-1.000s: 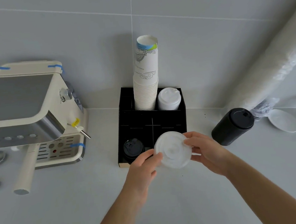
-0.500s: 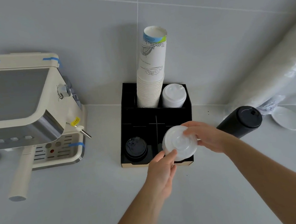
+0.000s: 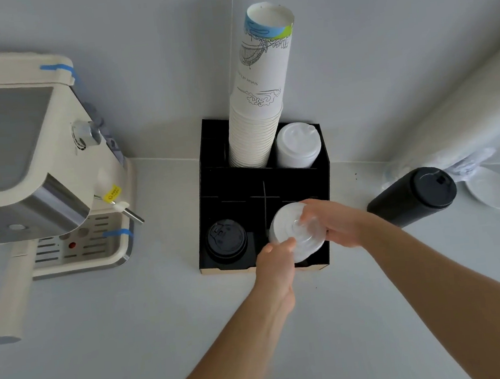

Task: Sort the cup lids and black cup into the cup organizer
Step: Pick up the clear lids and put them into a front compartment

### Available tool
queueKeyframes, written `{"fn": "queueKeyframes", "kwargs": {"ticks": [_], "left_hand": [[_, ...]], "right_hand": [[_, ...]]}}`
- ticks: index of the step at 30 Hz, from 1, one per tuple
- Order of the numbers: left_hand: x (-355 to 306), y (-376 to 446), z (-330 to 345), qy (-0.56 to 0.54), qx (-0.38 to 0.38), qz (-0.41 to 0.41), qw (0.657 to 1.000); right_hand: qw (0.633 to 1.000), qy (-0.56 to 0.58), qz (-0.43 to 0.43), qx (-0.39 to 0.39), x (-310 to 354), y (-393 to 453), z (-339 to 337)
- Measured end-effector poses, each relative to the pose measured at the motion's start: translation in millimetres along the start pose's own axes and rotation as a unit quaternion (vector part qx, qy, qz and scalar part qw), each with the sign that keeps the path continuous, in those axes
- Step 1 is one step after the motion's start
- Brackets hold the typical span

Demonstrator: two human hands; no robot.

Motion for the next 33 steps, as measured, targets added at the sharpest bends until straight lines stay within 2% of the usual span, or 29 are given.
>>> {"fn": "queueKeyframes", "kwargs": {"ticks": [5,8,13,16,23,33], "left_hand": [[3.3,0.2,1.1,0.005,0.001,0.007,1.000],[3.6,-0.3,1.5,0.006,0.001,0.007,1.000],[-1.6,0.3,-1.8,0.005,-0.008,0.004,1.000],[-1.0,0.4,-5.3,0.020,0.012,0.003,1.000],[-0.4,-0.7,-10.4,0.054,0.040,0.015,0.998],[-4.5,-19.8,-18.5,0.049,0.032,0.022,0.998]], "right_hand": [[1.000,-0.004,0.004,0.002,0.0,2.4,4.2],[0.999,-0.046,0.001,-0.008,-4.8,3.6,5.3],[0.991,-0.113,-0.017,-0.068,-10.3,5.8,6.1],[0.987,-0.140,-0.019,-0.082,-9.0,4.6,5.6],[0.946,-0.288,-0.069,-0.134,-6.4,-1.3,3.7],[0.944,-0.270,-0.106,-0.157,-3.8,-24.1,-2.1]]}}
Point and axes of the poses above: each hand's wrist, its own y-axis towards the middle knuckle, its own z-axis out of the palm, x = y × z, the point moved 3 cm from there along y, towards the middle knuckle, and after that the axes turned 10 degrees about y, right-handed, at the moved point
